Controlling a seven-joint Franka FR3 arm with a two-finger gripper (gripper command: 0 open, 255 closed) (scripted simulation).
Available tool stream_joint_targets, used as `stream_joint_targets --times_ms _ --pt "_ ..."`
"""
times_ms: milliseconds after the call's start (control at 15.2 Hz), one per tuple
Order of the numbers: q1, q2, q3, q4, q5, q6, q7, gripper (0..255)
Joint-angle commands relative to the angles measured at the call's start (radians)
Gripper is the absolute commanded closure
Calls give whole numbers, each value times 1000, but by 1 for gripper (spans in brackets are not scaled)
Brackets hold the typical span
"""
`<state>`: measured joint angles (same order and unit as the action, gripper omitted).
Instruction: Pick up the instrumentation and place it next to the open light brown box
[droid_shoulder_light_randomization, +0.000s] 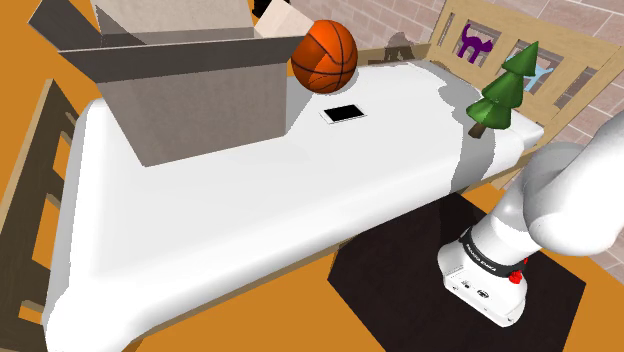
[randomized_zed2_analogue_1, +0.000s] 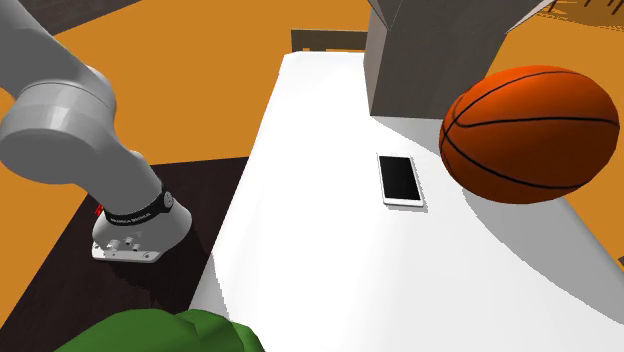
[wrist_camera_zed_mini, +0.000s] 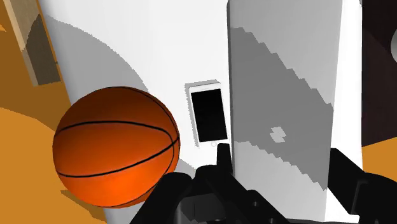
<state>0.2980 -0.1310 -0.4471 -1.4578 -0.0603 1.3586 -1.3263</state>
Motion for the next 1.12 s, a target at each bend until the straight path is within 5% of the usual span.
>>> stream_joint_targets --times_ms 0,1056 --pt "23 -52 40 -58 -19 8 65 255" --pt "154 -213 339 -232 10 4 500 255"
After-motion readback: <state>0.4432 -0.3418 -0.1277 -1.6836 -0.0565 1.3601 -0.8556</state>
